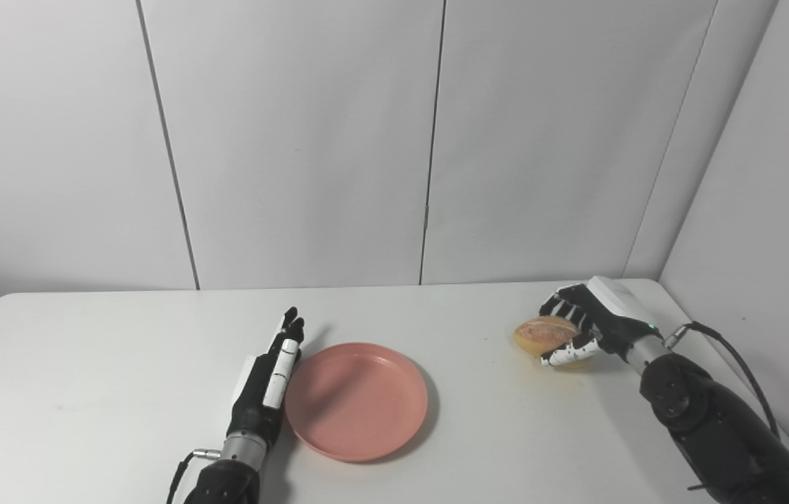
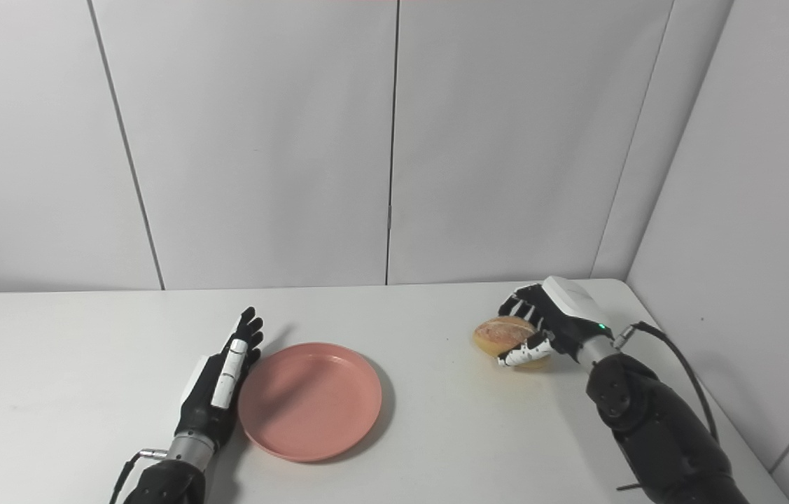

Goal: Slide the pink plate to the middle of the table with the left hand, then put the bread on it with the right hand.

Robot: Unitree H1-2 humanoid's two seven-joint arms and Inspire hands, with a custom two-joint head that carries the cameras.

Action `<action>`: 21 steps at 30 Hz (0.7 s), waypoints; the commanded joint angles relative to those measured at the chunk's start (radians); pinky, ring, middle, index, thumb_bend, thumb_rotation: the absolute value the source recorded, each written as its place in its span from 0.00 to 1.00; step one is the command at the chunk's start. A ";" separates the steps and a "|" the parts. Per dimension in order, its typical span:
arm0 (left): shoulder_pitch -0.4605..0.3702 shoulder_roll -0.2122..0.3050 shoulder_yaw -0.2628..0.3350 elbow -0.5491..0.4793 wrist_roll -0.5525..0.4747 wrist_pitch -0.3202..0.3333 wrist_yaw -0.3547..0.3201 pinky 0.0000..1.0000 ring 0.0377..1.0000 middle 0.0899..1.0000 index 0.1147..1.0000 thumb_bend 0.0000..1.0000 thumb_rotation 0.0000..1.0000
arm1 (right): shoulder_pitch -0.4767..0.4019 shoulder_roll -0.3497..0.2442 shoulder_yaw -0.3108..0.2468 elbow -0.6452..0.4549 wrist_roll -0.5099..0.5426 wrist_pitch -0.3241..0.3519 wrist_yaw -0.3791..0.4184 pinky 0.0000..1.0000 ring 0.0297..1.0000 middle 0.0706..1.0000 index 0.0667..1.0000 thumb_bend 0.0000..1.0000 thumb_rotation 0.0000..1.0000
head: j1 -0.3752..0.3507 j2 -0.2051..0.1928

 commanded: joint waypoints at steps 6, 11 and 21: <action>0.017 -0.008 0.001 0.009 -0.002 -0.012 0.007 1.00 1.00 1.00 1.00 0.66 1.00 | -0.019 0.005 -0.026 -0.158 0.022 -0.028 -0.007 0.38 0.40 0.44 0.49 0.52 0.00 | 0.002 0.001; 0.016 -0.009 0.001 0.011 0.001 -0.008 0.011 1.00 1.00 1.00 1.00 0.67 1.00 | -0.015 0.030 -0.022 -0.233 0.032 -0.056 -0.003 0.38 0.40 0.45 0.49 0.51 0.00 | 0.008 0.002; 0.019 -0.010 0.005 0.006 -0.009 0.000 0.007 1.00 1.00 1.00 1.00 0.68 1.00 | -0.027 0.106 0.016 -0.361 0.006 -0.041 0.040 0.38 0.40 0.45 0.49 0.52 0.00 | 0.004 0.002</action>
